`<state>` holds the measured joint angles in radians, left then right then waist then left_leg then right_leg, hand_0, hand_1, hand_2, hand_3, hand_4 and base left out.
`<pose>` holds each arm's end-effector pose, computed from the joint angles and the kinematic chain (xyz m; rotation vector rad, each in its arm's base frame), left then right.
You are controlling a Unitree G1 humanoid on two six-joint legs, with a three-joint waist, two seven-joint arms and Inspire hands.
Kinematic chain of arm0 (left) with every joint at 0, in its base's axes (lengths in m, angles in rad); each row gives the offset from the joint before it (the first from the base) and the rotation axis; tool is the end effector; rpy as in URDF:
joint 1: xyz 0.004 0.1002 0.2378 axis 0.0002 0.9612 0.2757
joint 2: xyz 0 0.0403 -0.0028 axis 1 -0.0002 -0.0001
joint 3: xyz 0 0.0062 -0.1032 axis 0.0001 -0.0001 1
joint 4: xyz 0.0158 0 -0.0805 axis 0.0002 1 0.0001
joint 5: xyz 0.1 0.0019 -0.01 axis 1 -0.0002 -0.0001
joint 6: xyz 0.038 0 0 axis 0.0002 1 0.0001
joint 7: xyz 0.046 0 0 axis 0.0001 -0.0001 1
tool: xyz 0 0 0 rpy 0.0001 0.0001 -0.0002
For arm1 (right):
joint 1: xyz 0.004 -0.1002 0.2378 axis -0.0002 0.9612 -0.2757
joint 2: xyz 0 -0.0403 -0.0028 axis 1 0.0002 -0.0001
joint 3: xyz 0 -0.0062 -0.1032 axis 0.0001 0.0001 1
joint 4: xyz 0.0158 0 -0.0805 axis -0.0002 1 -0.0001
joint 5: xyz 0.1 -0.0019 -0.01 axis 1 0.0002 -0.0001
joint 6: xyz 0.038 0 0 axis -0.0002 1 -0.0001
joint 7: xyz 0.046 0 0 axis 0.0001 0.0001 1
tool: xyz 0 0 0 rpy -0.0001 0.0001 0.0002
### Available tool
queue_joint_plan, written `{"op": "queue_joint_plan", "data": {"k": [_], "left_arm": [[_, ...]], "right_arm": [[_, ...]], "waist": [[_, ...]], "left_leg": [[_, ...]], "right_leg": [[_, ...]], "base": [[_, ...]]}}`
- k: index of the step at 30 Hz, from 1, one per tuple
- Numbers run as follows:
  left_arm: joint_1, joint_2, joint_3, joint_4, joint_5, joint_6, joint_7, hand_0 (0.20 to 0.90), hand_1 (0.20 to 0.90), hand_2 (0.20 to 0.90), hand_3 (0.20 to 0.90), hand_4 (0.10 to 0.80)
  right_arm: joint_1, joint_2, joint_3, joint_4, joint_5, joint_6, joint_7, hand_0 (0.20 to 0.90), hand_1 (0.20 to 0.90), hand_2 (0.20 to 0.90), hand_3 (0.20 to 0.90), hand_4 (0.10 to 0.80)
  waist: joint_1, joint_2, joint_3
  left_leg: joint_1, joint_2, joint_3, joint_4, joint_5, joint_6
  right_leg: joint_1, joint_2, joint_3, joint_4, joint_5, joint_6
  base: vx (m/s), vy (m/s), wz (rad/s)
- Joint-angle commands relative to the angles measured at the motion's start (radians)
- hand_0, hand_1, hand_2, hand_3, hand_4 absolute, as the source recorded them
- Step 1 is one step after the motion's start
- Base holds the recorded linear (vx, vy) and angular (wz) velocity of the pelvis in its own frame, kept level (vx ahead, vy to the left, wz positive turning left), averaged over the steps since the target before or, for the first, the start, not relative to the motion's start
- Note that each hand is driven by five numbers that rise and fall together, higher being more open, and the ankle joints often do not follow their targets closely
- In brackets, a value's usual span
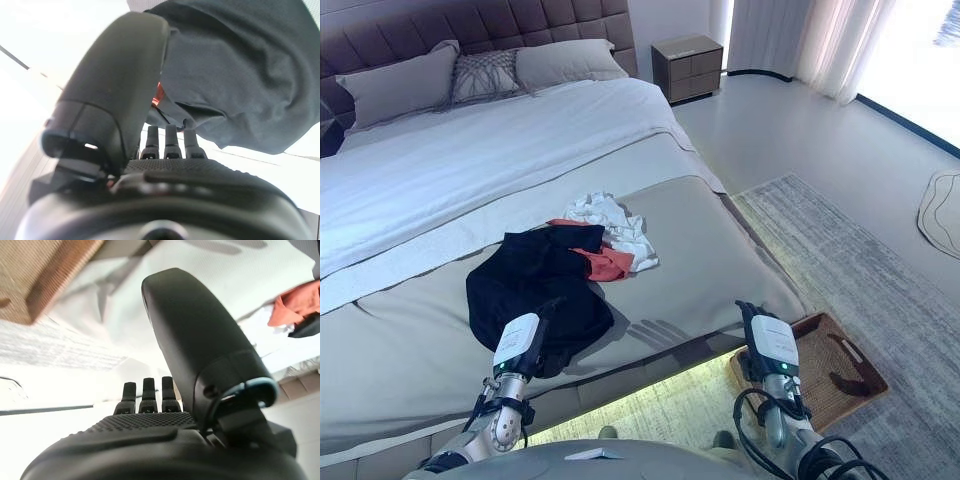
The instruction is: Pick up the clothes from the bed and place them into the basket
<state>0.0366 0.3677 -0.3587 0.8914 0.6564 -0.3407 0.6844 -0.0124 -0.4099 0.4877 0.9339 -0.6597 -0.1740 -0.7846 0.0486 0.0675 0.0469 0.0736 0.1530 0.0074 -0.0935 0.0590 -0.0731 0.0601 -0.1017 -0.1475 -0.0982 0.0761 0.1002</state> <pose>0.1120 0.2141 -0.0877 1.0953 0.2418 -0.0498 0.1146 -0.2239 -0.0907 -1.2996 0.2546 0.0247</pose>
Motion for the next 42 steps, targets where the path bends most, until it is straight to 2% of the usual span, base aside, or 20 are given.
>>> {"op": "queue_joint_plan", "data": {"k": [1, 5, 16, 23, 33, 42], "left_arm": [[-0.070, 0.089, -0.017, -0.041, -0.071, -0.059, 0.014, 0.900, 0.900, 0.900, 0.900, 0.800], [-0.062, 0.072, -0.006, -0.038, -0.154, -0.095, -0.026, 0.900, 0.900, 0.900, 0.900, 0.800], [-0.062, 0.048, -0.004, -0.046, -0.170, -0.112, -0.037, 0.900, 0.900, 0.900, 0.900, 0.800], [-0.059, 0.043, -0.002, -0.042, -0.183, -0.117, -0.050, 0.900, 0.900, 0.900, 0.900, 0.800], [-0.079, 0.056, 0.015, -0.075, -0.242, -0.094, -0.055, 0.900, 0.900, 0.900, 0.900, 0.800], [-0.046, 0.097, 0.118, -0.184, -0.344, -0.038, -0.039, 0.900, 0.900, 0.900, 0.900, 0.800]], "right_arm": [[-0.092, 0.006, 0.005, -0.042, -0.011, -0.009, -0.094, 0.900, 0.900, 0.900, 0.900, 0.800], [-0.095, 0.015, -0.003, -0.029, 0.007, 0.000, -0.086, 0.900, 0.900, 0.900, 0.900, 0.800], [-0.096, 0.034, -0.022, -0.018, 0.066, -0.006, -0.091, 0.900, 0.900, 0.900, 0.900, 0.800], [-0.094, 0.042, -0.035, -0.025, 0.041, -0.017, -0.129, 0.900, 0.900, 0.900, 0.900, 0.800], [-0.156, 0.020, 0.004, -0.043, 0.029, 0.072, -0.103, 0.900, 0.900, 0.900, 0.900, 0.800], [-0.337, -0.026, 0.084, -0.152, 0.015, 0.179, -0.010, 0.900, 0.900, 0.900, 0.900, 0.800]], "waist": [[0.002, -0.085, 0.016], [0.006, -0.085, 0.015], [0.006, -0.086, 0.016], [0.005, -0.084, 0.016], [0.038, -0.085, 0.026], [0.127, -0.094, 0.048]], "left_leg": [[0.024, -0.014, 0.023, 0.006, -0.062, 0.023], [0.023, -0.014, 0.019, 0.006, -0.063, 0.023], [0.026, -0.012, 0.018, 0.006, -0.064, 0.023], [0.024, -0.010, 0.019, 0.006, -0.062, 0.021], [0.022, -0.013, -0.005, 0.006, -0.058, 0.021], [-0.003, -0.021, -0.066, 0.006, -0.038, 0.011]], "right_leg": [[0.066, -0.074, -0.001, 0.011, -0.045, 0.018], [0.066, -0.074, -0.001, 0.011, -0.046, 0.016], [0.069, -0.073, 0.001, 0.011, -0.047, 0.015], [0.067, -0.074, 0.002, 0.011, -0.046, 0.015], [0.077, -0.079, -0.015, 0.011, -0.047, 0.008], [0.085, -0.087, -0.064, 0.015, -0.049, -0.004]], "base": [[0.000, 0.000, 0.00], [-0.001, -0.001, 0.01], [0.000, 0.000, 0.00], [0.000, 0.000, 0.00], [0.009, -0.003, 0.02], [0.029, -0.005, 0.19]]}}
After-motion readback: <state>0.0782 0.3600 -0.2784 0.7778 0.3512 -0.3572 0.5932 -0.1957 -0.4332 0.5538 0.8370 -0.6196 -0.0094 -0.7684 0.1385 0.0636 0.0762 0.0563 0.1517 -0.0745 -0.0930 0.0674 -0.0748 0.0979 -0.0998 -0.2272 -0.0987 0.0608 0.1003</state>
